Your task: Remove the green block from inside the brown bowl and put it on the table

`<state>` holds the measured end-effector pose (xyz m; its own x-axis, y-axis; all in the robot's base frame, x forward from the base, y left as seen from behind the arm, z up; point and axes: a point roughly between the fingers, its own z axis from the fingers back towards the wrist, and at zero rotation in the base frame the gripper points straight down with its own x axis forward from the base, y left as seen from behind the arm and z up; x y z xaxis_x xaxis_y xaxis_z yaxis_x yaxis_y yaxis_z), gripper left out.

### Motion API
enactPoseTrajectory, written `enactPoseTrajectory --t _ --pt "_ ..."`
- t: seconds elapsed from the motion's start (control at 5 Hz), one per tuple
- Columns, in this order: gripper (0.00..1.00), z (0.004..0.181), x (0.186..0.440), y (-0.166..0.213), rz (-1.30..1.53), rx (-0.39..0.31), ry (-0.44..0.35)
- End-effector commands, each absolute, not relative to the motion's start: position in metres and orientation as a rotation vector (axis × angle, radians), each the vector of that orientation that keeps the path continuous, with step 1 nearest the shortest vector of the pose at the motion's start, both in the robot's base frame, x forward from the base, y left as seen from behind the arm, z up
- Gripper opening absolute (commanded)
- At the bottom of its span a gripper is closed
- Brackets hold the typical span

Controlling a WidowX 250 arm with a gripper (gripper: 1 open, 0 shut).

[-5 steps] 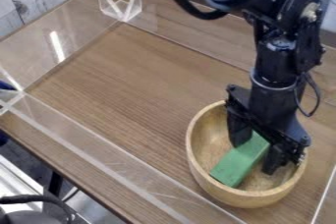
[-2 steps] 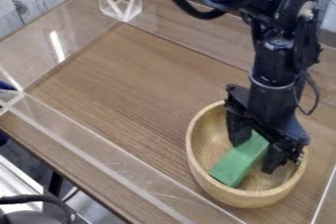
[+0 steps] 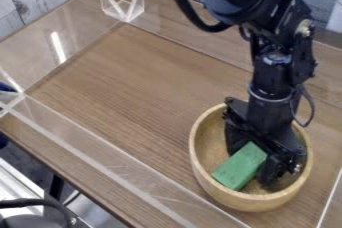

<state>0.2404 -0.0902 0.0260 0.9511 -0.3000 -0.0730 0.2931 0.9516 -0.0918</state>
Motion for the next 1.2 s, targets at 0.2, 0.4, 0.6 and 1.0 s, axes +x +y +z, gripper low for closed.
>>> enactPoseTrajectory --t 0.2,0.4,0.6,1.0 --pt "0.0 0.024 0.245 -0.088 -0.296 -0.088 0.075" --pt "0.0 0.028 0.244 -0.087 -0.297 -0.092 0.069" --pt "0.0 0.032 0.244 -0.085 -0.299 -0.096 0.062" --pt "0.0 0.042 0.242 -0.082 -0.302 -0.104 0.048"
